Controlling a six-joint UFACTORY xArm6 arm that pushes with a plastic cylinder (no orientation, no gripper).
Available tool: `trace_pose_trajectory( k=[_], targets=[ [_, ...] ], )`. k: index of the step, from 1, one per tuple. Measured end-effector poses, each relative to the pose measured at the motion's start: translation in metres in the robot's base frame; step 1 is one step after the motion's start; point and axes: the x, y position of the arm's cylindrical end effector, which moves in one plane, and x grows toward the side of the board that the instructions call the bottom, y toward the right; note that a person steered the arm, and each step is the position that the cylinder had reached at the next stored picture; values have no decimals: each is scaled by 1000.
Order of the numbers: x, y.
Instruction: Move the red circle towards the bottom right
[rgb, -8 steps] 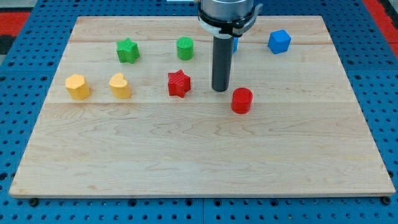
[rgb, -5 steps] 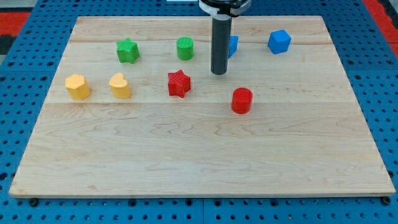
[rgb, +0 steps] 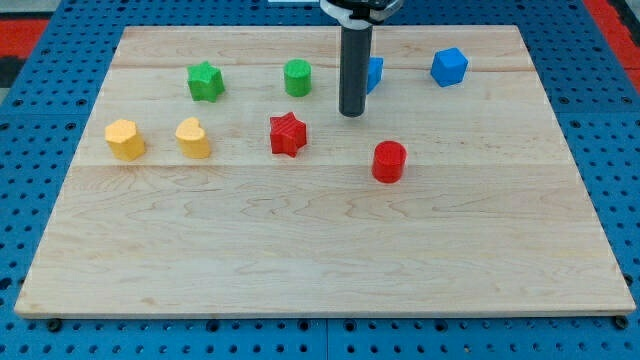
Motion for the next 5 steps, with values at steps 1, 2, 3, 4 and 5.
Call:
trace_pose_trajectory(
  k=[1,2,3,4,5],
  targets=[
    [-10,0],
    [-9,-7],
    [11,-36],
    [12,-28],
    [26,-1]
  ],
)
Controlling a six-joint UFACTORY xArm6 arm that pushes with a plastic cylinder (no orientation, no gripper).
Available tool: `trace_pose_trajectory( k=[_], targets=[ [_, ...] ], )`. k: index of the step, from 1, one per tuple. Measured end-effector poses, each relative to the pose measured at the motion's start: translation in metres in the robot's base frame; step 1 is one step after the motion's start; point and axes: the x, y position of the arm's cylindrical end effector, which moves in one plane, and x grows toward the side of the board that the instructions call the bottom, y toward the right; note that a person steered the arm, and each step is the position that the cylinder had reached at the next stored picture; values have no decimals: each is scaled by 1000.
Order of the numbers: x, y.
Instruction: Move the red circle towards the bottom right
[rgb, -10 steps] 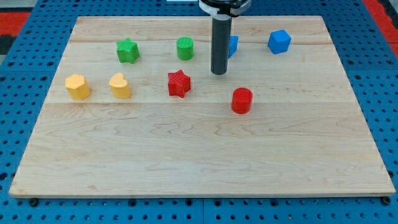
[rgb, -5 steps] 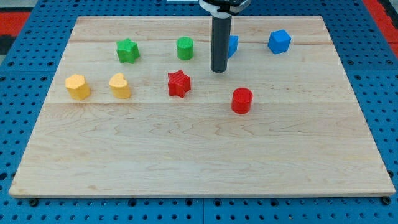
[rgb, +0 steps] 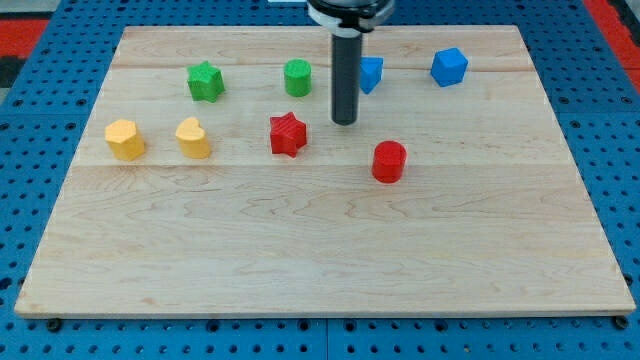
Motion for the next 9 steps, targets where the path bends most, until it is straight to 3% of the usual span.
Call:
trace_pose_trajectory(
  k=[3,4,8,9],
  targets=[
    [30,6],
    [8,10],
    [73,12],
    [71,47]
  ],
)
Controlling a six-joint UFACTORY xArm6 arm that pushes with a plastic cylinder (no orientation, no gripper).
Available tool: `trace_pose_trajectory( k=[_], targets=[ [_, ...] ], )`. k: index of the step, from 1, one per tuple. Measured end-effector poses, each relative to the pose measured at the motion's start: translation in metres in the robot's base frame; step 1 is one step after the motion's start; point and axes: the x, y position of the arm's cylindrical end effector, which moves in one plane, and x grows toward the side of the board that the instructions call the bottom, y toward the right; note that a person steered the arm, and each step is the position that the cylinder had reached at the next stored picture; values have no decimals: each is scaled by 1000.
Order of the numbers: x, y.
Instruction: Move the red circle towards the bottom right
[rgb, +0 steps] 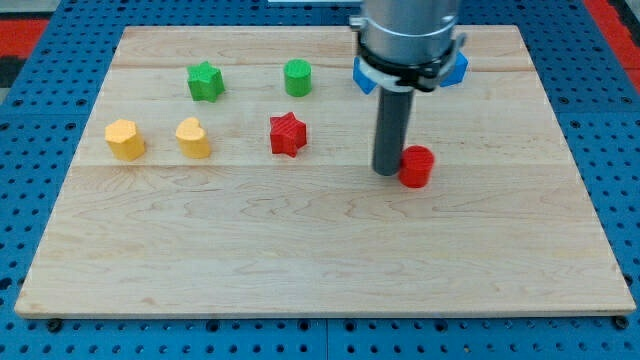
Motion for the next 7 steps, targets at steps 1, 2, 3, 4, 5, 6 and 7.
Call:
trace_pose_trajectory(
  k=[1,2,3,4,5,6,7],
  targets=[
    [-2,16],
    [-19,29],
    [-12,42],
    [0,54],
    [2,59],
    [-15,66],
    [0,67]
  ],
)
